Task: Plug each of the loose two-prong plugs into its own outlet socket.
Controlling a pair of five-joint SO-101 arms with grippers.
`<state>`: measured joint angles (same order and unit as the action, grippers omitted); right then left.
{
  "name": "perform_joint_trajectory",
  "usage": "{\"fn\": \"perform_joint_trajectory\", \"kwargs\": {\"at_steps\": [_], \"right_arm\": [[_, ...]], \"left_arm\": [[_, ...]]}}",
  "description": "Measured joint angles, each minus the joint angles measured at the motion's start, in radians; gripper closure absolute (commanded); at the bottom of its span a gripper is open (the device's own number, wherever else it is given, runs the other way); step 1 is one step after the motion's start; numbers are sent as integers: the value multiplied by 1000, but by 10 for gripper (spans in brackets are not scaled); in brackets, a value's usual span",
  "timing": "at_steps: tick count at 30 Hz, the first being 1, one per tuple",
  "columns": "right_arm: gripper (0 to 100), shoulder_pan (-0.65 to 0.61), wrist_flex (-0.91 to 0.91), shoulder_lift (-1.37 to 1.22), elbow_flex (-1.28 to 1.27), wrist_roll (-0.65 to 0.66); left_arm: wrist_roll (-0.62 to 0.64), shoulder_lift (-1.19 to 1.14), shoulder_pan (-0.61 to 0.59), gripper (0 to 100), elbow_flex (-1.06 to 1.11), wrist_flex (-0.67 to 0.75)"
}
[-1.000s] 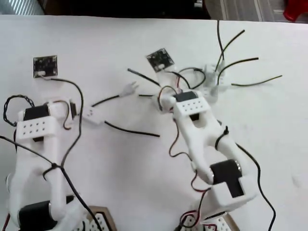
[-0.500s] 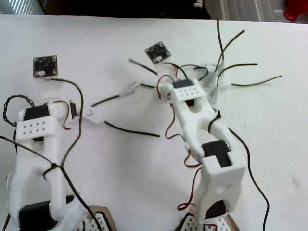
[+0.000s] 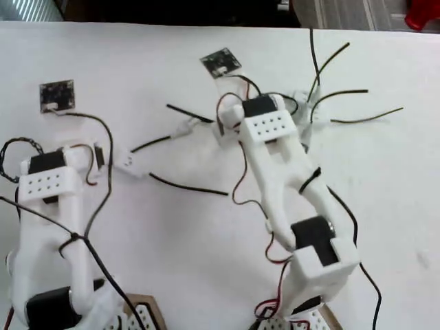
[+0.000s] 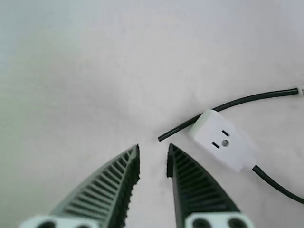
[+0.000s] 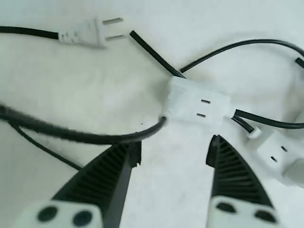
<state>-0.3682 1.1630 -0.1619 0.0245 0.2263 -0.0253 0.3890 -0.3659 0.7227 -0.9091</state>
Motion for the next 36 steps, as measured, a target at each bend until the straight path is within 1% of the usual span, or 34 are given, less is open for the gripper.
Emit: {"fn": "perform_joint_trajectory", "kwargs": {"at_steps": [2, 5, 10, 14, 19, 21, 24, 28, 30, 34, 36], "right_arm": [[776, -32, 26, 35, 0, -2], [785, -91, 44, 60, 0, -54], [848, -199, 83, 60, 0, -109], [864, -281, 167, 63, 0, -109], [863, -334, 218, 69, 0, -115], [861, -336, 192, 69, 0, -115], [861, -315, 87, 69, 0, -109], [859, -282, -68, 8, 17, 3], [830, -272, -94, -66, 51, 51], [739, -242, -103, -233, 178, 117], [724, -232, -100, -318, 247, 150]], "left_arm": [[28, 0, -25, 890, 0, 0], [44, 0, -57, 890, 0, 18], [49, 0, -66, 890, 0, 28], [49, 0, -66, 890, 0, 28], [49, 0, -66, 890, 0, 28], [49, 0, -66, 890, 0, 28], [49, 0, -66, 890, 0, 28], [49, 0, -66, 890, 0, 28], [49, 0, -66, 890, 0, 28], [49, 0, -66, 890, 0, 28], [49, 0, -66, 890, 0, 28]]}}
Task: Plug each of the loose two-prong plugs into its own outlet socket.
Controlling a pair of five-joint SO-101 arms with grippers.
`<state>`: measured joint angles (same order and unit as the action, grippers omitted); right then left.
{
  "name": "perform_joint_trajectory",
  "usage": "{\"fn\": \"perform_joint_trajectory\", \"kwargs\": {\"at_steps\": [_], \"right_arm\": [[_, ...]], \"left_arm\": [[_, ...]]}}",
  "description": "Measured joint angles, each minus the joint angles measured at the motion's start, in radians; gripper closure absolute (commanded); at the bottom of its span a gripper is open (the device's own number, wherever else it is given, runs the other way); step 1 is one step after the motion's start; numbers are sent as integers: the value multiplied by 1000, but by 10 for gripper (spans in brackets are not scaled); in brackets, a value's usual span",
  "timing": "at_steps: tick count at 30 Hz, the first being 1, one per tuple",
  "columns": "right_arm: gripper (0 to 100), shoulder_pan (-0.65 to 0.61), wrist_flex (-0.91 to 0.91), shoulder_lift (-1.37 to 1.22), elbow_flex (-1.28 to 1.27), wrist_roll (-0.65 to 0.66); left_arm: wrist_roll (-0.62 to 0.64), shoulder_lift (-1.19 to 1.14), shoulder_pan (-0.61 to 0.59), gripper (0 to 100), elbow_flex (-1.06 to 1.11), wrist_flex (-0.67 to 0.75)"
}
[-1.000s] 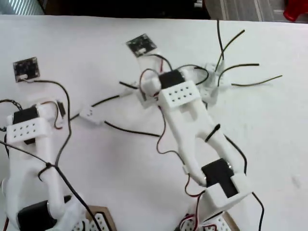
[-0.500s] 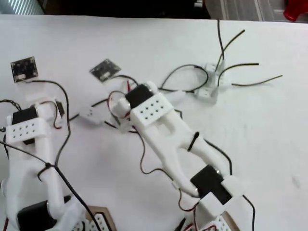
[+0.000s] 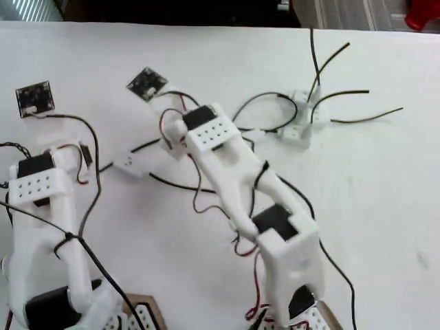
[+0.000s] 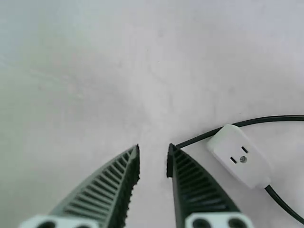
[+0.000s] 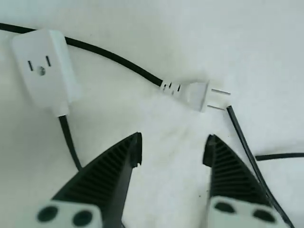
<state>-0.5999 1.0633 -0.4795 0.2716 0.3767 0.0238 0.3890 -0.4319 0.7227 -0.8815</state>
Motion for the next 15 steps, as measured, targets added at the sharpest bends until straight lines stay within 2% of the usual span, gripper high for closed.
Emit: {"fn": "perform_joint_trajectory", "kwargs": {"at_steps": [8, 15], "right_arm": [[726, 5, 49, -282, 290, 98], [727, 5, 51, -419, 439, 133]], "left_arm": [[0, 0, 0, 890, 0, 0], [0, 0, 0, 890, 0, 0]]}}
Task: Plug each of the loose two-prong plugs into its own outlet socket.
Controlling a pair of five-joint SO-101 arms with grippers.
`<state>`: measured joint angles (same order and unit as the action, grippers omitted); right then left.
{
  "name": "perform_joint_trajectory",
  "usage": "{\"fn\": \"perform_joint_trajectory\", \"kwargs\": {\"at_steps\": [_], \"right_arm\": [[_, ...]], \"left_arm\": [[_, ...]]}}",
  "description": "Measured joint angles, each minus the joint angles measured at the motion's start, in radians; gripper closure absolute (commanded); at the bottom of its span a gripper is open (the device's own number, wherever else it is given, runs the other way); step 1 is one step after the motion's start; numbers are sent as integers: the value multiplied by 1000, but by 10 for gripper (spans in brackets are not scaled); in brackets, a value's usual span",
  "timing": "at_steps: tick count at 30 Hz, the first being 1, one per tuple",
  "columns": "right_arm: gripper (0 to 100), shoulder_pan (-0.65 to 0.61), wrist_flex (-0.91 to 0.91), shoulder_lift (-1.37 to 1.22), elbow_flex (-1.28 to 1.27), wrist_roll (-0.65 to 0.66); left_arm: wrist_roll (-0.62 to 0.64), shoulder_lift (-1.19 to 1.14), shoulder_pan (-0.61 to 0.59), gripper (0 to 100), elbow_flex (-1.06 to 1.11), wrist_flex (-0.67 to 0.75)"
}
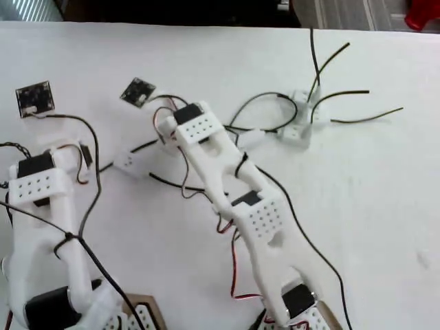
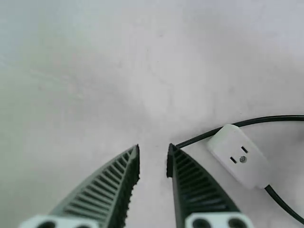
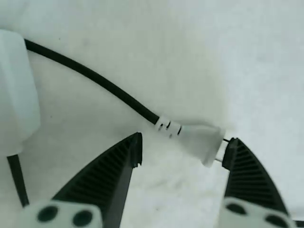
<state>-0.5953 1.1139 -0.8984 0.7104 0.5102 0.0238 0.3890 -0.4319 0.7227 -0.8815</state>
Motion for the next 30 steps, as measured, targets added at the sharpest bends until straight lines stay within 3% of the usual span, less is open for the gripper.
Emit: {"fn": "perform_joint_trajectory", "kwargs": {"at_steps": [11, 20, 24, 30], "right_arm": [[973, 29, 157, -97, 190, 35], [981, 54, 339, -109, 281, 31], [957, 54, 460, -112, 341, 31], [715, 55, 543, -123, 425, 32]], "left_arm": [[0, 0, 0, 890, 0, 0], [0, 0, 0, 890, 0, 0], [0, 0, 0, 890, 0, 0], [0, 0, 0, 890, 0, 0]]}}
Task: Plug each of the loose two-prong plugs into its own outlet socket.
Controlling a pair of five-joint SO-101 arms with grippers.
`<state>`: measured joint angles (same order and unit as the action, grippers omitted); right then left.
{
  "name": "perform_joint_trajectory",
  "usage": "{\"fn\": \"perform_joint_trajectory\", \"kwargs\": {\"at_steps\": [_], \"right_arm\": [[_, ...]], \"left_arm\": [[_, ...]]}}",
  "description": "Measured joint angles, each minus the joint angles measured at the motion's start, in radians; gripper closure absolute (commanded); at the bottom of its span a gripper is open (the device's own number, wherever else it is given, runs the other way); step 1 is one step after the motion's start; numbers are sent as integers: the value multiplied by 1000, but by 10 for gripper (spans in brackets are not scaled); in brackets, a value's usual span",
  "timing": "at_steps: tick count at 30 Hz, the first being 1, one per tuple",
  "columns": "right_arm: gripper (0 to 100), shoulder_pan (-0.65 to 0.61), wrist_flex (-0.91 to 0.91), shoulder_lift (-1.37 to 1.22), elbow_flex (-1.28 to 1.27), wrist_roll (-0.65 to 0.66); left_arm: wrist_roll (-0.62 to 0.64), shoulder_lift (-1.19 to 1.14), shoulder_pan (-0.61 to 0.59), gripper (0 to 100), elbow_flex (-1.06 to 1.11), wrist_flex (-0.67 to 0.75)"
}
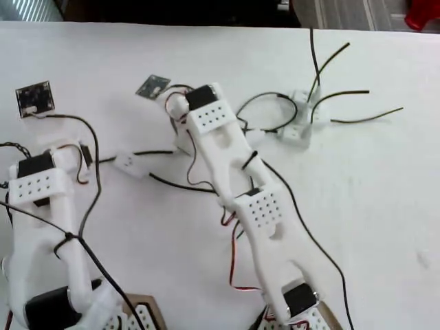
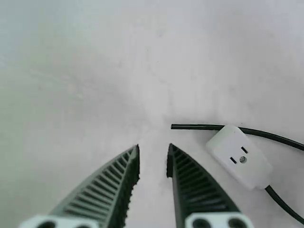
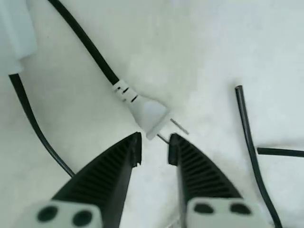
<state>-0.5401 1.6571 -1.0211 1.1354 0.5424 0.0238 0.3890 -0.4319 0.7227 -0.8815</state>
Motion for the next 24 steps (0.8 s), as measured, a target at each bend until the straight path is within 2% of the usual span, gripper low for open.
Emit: {"fn": "perform_joint_trajectory", "kwargs": {"at_steps": [2, 9, 17, 19, 24], "right_arm": [[681, 0, 6, 0, 3, 0], [678, -20, 6, 0, 3, 2], [680, -61, -32, -112, 20, 40], [711, -61, -32, -115, 26, 44], [879, -61, -34, -115, 26, 52]], "left_arm": [[0, 0, 0, 890, 0, 0], [0, 0, 0, 890, 0, 0], [0, 0, 0, 890, 0, 0], [0, 0, 0, 890, 0, 0], [0, 0, 0, 890, 0, 0]]}}
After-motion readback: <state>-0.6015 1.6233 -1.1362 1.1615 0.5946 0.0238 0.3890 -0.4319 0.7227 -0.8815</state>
